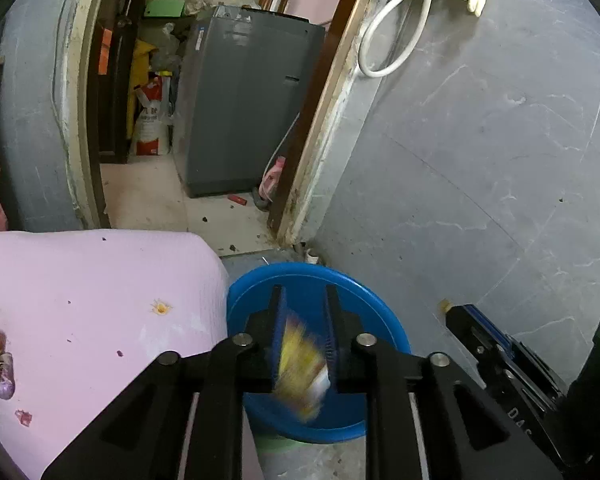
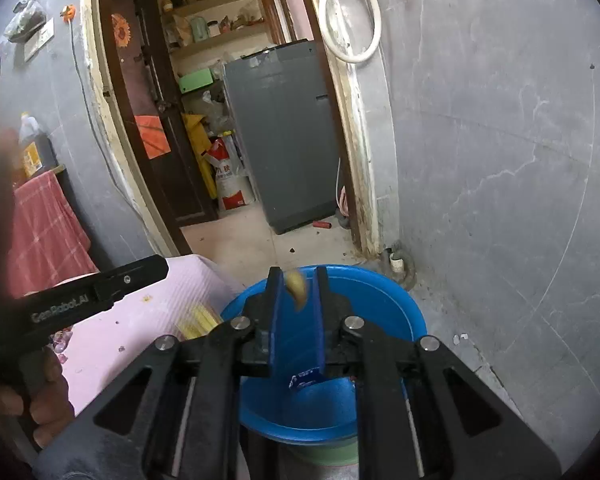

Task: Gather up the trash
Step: 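Carry the chip bag and nut over the blue bucket and release them, then move both open tools back over the table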

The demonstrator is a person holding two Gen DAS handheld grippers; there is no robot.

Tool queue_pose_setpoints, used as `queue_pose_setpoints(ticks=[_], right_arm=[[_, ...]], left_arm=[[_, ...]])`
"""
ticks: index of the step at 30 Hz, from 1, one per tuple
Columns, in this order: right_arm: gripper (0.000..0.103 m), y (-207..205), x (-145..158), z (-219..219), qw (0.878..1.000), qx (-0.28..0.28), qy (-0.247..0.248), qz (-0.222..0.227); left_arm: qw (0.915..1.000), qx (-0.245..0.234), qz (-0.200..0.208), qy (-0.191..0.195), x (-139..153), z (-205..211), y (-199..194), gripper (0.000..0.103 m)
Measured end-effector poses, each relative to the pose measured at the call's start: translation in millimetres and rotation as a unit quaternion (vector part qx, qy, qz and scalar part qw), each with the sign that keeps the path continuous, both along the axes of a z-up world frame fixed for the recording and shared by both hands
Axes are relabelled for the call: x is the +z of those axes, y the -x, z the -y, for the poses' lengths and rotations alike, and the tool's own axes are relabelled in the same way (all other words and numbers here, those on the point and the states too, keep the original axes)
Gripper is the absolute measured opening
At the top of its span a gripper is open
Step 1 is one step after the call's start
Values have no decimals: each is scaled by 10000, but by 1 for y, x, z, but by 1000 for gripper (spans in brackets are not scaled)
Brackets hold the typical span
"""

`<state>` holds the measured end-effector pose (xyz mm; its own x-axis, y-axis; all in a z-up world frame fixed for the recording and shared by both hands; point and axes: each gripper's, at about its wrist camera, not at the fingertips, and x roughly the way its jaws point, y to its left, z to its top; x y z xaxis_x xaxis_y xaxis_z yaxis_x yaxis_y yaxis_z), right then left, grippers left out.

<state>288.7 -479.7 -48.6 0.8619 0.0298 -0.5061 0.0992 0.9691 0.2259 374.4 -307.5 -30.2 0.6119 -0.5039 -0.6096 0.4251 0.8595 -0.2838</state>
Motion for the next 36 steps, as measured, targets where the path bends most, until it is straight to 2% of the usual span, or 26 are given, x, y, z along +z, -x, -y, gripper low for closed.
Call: queue_pose_setpoints(ticks=[2,7,9,13,19,21,23,25,36], right_arm=[[18,0,0,1,10000,-7,-14,-11],[36,3,6,1,9999,-49,-18,92],[42,6,11,0,9998,-70,32,189],[54,17,27,-6,9988,-110,157,451],[80,38,56,-17,9945,-195,338,977],[88,46,64,-22,9924,-216,389,1151],[95,54,74,-29,9896,-231,451,1346],[103,59,82,-35,9873,-256,490,1490],[103,91,107,-76,9752,-100,596,2131]], left_arm=[[10000,-7,11,-14,0,0,0,23],[10000,23,79,31,4,-8,3,27],[9998,104,163,77,8,-14,6,34],[9991,232,327,156,23,-29,14,42],[9954,457,815,214,52,-59,33,66],[9932,540,1003,245,62,-72,41,83],[9894,696,1242,277,72,-88,51,94],[9859,813,1431,292,80,-102,59,99],[9683,1309,2124,135,105,-165,113,101]])
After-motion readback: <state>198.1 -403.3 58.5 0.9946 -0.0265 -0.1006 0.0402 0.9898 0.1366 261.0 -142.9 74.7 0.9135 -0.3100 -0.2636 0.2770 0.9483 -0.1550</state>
